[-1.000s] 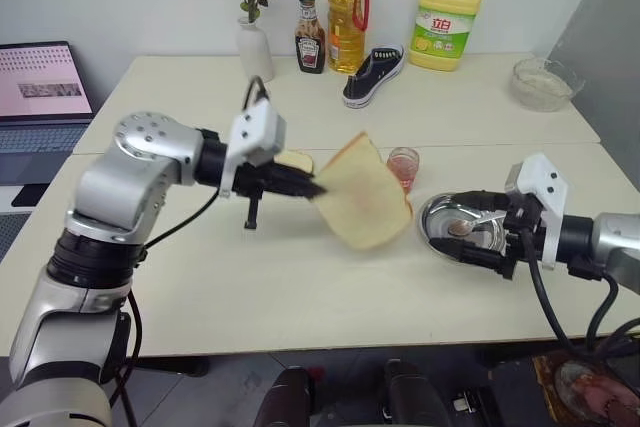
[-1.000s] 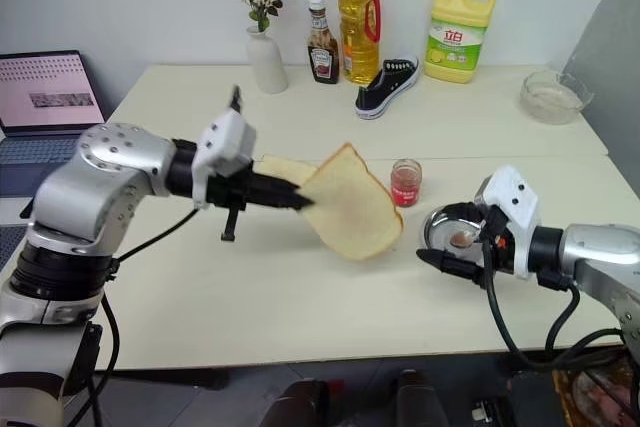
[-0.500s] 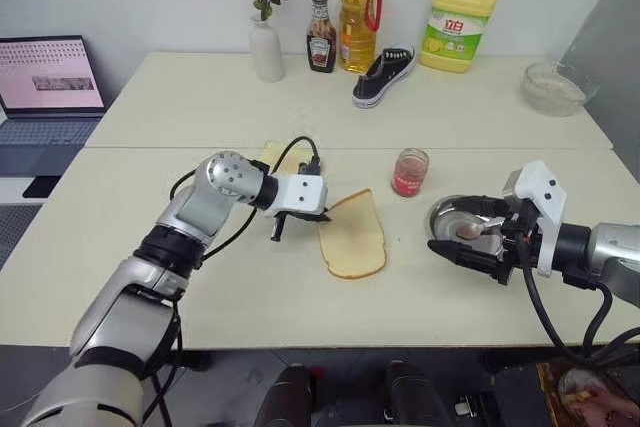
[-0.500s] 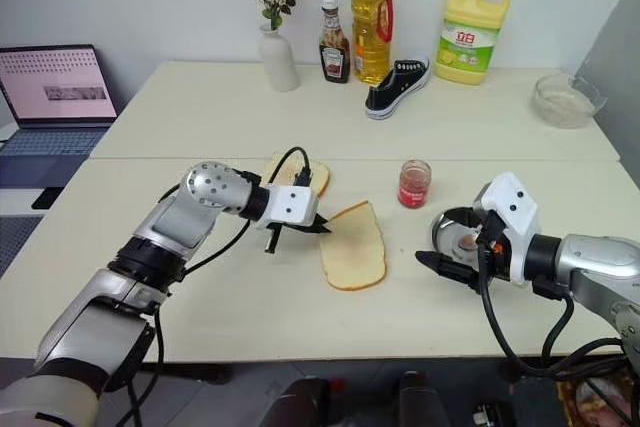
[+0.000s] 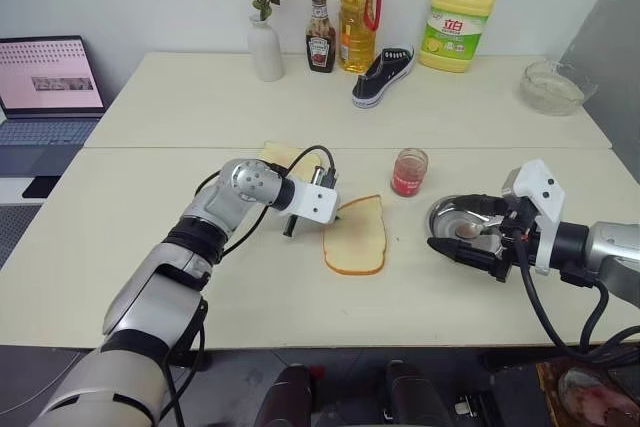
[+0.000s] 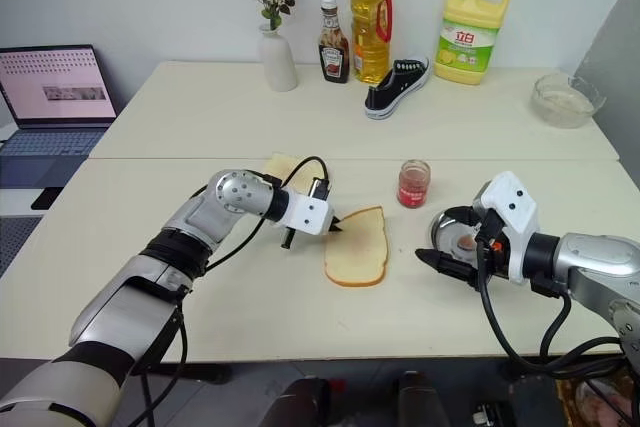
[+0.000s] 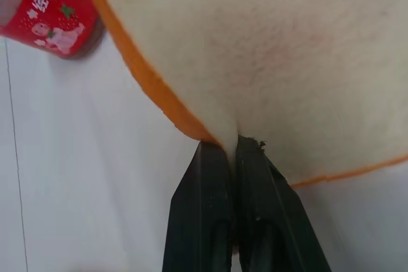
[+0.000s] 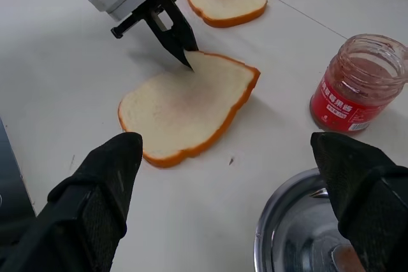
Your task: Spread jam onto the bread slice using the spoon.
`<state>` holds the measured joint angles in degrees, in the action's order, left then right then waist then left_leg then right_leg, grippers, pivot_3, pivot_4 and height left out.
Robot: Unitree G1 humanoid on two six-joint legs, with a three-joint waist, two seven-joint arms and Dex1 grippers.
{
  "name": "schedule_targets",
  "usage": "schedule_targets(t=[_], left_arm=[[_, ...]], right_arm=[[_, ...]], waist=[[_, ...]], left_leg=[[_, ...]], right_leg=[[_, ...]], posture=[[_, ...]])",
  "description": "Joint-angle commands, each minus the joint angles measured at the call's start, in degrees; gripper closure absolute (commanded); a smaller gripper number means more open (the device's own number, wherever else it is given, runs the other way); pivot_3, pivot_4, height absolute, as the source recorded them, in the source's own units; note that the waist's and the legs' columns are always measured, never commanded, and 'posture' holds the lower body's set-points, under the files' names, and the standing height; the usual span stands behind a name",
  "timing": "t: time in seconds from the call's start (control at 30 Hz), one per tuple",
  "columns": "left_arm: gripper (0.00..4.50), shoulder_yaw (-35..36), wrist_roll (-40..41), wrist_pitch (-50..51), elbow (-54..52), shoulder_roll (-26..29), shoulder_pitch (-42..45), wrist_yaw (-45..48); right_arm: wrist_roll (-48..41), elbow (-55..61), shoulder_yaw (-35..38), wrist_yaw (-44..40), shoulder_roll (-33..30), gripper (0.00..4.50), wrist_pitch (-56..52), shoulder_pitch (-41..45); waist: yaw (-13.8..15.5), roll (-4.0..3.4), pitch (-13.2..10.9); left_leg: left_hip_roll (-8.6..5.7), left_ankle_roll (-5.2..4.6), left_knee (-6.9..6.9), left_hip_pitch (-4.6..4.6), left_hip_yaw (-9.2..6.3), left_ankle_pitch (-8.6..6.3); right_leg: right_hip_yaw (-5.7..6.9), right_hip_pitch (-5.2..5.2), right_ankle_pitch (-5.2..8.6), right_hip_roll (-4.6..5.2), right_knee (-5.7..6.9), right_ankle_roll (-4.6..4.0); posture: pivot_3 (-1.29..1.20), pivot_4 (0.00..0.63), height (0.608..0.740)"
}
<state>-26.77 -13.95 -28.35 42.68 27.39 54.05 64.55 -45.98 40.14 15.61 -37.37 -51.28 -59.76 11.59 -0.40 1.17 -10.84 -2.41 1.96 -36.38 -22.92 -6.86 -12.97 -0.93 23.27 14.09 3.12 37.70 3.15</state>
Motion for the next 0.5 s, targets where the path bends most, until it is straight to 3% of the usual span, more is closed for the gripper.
schedule_targets(t=[0.03,0.4,0.5], left_arm=[[3.51,1.61,0.76,-0.82,0.14,-0.18,1.57,0.05],[0.03,5.99,1.76,3.26,-1.32,5.43,4.9,1.23],[0.01,8.63,4.46,4.91,-4.89,5.7,4.16,0.39]], right_arm=[[0.32,0.56,0.56,-0.03,-0.9,0.0,1.51,-0.31],[1.46,-2.91,5.07,0.3,-1.55,0.0,2.94,-3.21],[1.84,-4.76,8.59,2.27,0.37,0.0,3.48,-5.53]], waist=[[-0.03,0.0,0.0],[-0.13,0.0,0.0],[-0.09,0.0,0.0]], left_leg=[[-0.01,0.0,0.0,0.01,-0.01,0.0],[-0.02,0.0,0.0,0.01,-0.01,0.0],[-0.02,0.0,0.0,0.01,-0.03,0.0]], right_leg=[[0.01,0.0,0.0,0.0,0.02,0.0],[0.02,0.0,0.0,-0.03,0.04,0.0],[0.03,0.0,0.0,-0.02,0.05,0.0]], posture=[[0.0,0.15,0.74],[0.0,0.15,0.74],[0.0,0.15,0.74]])
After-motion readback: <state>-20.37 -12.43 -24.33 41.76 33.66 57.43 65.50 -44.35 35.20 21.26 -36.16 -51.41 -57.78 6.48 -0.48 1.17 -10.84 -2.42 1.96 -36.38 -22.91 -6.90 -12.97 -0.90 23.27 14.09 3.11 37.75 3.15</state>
